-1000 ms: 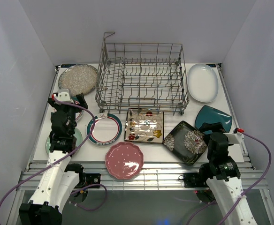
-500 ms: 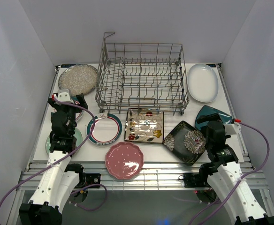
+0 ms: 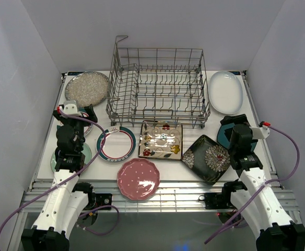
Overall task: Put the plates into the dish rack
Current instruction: Pick up the plate from the corner of the board.
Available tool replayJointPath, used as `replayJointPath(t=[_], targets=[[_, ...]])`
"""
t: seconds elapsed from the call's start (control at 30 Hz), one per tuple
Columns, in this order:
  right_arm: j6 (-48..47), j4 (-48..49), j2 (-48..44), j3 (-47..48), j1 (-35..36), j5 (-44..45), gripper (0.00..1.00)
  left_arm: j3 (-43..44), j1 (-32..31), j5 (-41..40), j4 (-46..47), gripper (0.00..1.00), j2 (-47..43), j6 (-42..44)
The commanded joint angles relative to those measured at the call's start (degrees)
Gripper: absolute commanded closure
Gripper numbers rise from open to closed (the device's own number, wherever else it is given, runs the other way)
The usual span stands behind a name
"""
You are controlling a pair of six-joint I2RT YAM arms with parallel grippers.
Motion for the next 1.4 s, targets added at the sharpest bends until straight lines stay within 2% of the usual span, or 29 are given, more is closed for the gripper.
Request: replayJointPath(t=[0.0,0.2,0.37,0.67,0.73,0.93,1.1,1.37], targets=[[-2.25,7.24,4.50,3.68,-4.72,-4.32,0.02,-0.36,0.09,0.15,0.70,0.02,-0.84,0.32],[-2.43,15.33,12.15,3.33,-17.28,-19.08,0.02,-0.27,0.09,-0.03,0.70,0.02,-0.31,0.32],[-2.61,19.38,20.75,5.52,-22.75,-26.39,0.02,-0.01,0.09,0.15,0.70,0.02,0.83,0.24],[-1.73,25.35,31.40,8.08,-23.99,-27.72,0.09,0.08,0.09,-0.20,0.70,0.02,1.19,0.32],[-2.60,28.94,32.03,7.38,-23.99,-27.98,0.09,-0.01,0.09,-0.20,0.70,0.02,1.10,0.32],[-2.78,30.37,36.06,8.60,-24.87,-27.54,0.10,-0.01,0.09,0.15,0.70,0.02,0.83,0.32],[-4.63,34.59,42.04,10.71,-25.31,-31.76,0.09,-0.10,0.09,0.23,0.70,0.02,0.75,0.41],[-5.24,38.01,47.75,11.68,-25.31,-30.18,0.11,-0.36,0.09,0.67,0.70,0.02,-0.40,0.32]])
